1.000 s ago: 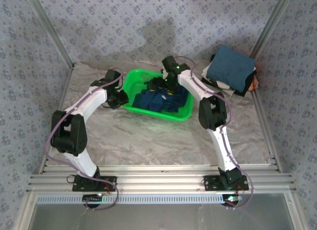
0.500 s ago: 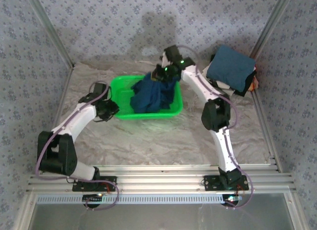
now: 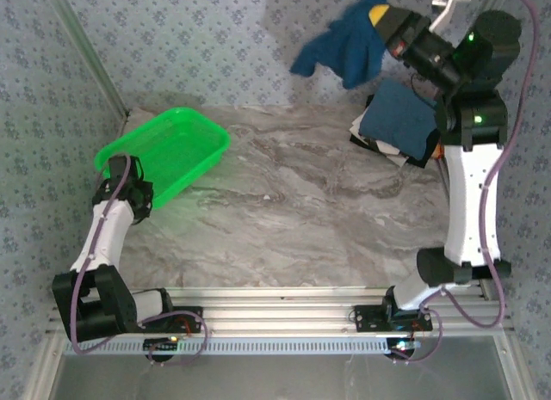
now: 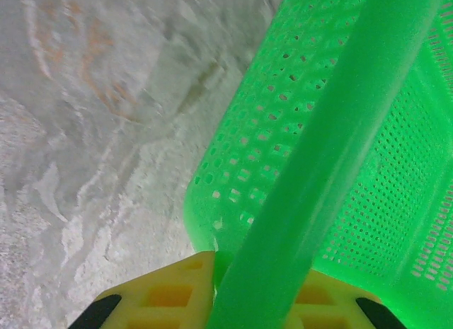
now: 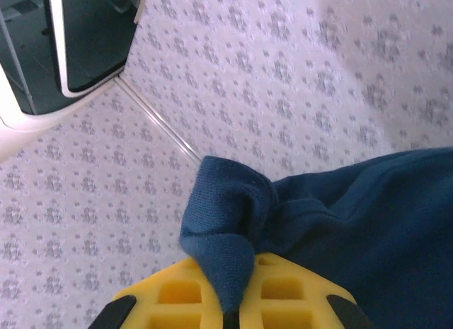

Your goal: Fold and stack the t-shirts

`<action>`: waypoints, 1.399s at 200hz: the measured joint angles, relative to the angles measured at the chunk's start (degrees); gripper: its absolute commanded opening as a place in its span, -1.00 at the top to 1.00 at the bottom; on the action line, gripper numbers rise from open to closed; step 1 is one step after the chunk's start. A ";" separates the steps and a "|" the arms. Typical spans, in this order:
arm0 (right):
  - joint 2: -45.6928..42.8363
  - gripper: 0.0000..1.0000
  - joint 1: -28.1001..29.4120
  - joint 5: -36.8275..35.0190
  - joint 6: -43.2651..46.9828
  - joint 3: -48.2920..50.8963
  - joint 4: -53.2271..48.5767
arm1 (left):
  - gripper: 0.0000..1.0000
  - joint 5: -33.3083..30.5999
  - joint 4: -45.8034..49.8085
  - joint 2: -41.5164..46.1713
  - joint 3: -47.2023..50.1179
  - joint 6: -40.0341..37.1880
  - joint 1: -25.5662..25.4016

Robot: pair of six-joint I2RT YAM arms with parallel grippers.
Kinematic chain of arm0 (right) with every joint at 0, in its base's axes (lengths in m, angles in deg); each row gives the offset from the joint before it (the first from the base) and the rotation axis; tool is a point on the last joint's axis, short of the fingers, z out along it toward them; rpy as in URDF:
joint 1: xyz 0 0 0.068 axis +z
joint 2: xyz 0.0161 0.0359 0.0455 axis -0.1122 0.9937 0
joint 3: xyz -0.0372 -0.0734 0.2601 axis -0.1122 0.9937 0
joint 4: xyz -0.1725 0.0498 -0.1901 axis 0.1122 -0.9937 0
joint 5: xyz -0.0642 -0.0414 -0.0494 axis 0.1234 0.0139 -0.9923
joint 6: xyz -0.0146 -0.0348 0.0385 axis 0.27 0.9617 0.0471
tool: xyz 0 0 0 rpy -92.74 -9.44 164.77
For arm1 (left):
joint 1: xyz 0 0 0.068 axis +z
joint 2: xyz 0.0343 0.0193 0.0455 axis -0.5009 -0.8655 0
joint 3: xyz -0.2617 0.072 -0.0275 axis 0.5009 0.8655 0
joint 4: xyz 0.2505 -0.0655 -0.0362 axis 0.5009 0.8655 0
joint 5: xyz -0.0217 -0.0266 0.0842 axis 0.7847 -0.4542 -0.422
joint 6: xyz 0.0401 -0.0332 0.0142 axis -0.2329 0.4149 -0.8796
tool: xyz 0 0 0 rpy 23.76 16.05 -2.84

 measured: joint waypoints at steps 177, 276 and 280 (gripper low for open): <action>10.84 -0.18 12.90 5.14 12.13 24.55 -17.94 | -0.99 -10.32 -12.66 -15.26 -3.93 28.76 -5.79; 5.66 -0.44 7.37 -7.72 29.66 35.85 -31.74 | -0.99 -2.99 -9.31 -12.57 -18.93 3.74 -20.68; 4.31 -0.44 8.09 -7.65 30.08 37.73 -31.56 | -0.99 -2.86 -8.17 -11.80 -18.93 2.45 -22.23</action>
